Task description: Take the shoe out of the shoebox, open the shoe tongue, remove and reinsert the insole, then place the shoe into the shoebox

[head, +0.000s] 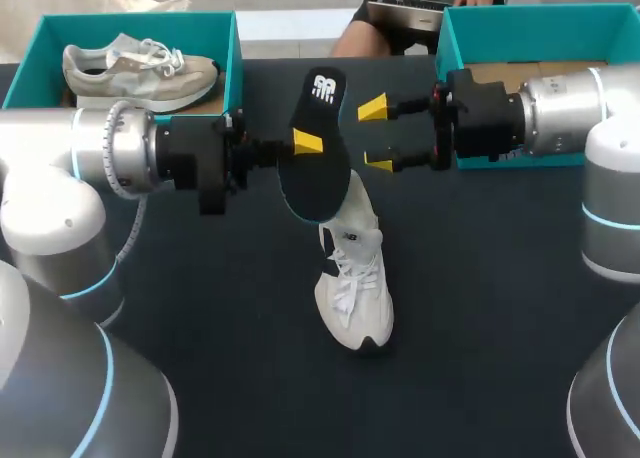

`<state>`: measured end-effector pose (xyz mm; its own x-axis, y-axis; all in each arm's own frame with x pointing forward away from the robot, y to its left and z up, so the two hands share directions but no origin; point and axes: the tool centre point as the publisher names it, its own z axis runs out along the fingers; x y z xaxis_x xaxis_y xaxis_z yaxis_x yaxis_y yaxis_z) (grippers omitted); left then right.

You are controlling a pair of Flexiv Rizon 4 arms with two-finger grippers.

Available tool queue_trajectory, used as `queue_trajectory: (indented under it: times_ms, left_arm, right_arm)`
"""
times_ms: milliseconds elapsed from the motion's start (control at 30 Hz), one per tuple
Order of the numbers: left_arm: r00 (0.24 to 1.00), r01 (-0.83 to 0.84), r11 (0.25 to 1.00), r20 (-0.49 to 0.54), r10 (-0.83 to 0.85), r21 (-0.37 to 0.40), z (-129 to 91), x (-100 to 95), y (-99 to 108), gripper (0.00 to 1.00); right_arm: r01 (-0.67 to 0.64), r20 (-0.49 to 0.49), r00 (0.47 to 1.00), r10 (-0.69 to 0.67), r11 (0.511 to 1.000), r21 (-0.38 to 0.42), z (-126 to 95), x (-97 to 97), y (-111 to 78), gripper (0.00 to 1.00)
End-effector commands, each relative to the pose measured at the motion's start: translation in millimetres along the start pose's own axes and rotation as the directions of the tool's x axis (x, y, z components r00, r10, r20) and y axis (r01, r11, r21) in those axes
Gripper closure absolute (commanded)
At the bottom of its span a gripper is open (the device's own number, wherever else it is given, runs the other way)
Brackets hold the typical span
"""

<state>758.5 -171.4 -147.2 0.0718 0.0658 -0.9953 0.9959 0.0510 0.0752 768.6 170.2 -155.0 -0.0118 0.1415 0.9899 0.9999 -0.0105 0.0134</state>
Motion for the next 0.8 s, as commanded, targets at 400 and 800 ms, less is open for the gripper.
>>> queue_trajectory:
  times_ms: [400,800]
  left_arm:
    - [0.999,0.035,0.999,0.027,-0.034,-0.011,-11.6,-4.9,-14.8,1.0]
    - [1.0,0.016,1.0,0.015,-0.016,-0.007,-10.2,-8.1,-17.9,1.0]
  right_arm:
    - [-0.01,-0.004,1.0,0.01,0.999,0.049,-86.1,-29.4,-11.0,0.0]
    - [-0.026,-0.023,0.999,0.027,0.999,0.02,-90.6,-31.5,-9.1,0.0]
